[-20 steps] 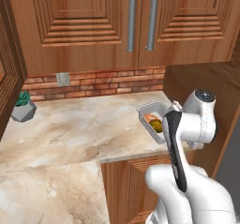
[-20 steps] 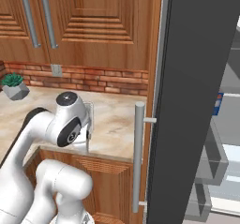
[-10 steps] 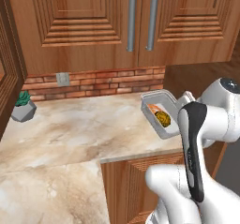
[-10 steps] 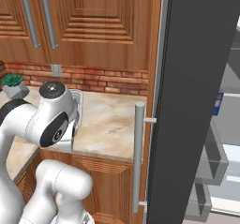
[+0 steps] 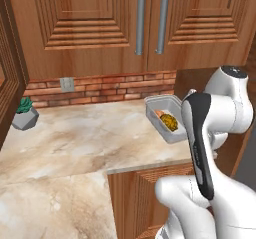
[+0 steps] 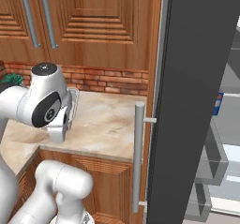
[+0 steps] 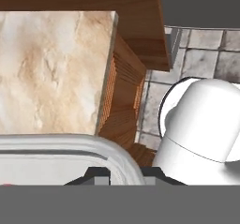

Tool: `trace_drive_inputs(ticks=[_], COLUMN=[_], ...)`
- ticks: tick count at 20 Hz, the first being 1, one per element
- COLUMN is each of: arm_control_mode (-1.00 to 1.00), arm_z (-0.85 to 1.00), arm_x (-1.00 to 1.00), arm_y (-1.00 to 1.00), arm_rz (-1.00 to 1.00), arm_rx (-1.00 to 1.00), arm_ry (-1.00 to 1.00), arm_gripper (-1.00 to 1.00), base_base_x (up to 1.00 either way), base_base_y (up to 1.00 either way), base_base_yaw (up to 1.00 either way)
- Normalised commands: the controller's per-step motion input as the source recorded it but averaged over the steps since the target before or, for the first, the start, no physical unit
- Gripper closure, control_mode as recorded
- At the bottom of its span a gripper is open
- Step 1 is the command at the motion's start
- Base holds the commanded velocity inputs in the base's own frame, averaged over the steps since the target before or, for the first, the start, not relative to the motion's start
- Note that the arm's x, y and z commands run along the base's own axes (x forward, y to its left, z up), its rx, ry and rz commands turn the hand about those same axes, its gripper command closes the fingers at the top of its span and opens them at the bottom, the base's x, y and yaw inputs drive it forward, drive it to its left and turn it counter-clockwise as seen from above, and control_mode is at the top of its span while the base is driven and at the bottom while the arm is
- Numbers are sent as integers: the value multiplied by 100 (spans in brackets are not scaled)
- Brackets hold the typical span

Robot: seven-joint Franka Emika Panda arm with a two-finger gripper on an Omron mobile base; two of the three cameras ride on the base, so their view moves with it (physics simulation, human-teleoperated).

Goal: Place the tupperware on the second highest shelf of the fridge. Make space for the tupperware among the existing items by rearranging them on the shelves if needed. Close the fridge door when finished.

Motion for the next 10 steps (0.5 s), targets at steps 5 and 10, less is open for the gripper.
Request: trace_drive_inputs(ticks=[5, 10], arm_control_mode=[100, 100], arm_z=[0, 0], arm_x=[0, 0], arm_y=[0, 0], arm_rz=[0, 0], arm_rx=[0, 0], arm_ry=[0, 0], arm_gripper=[100, 100], base_base_x=[-64, -100], base_base_y=[0, 0], base_base_yaw=[-2, -14])
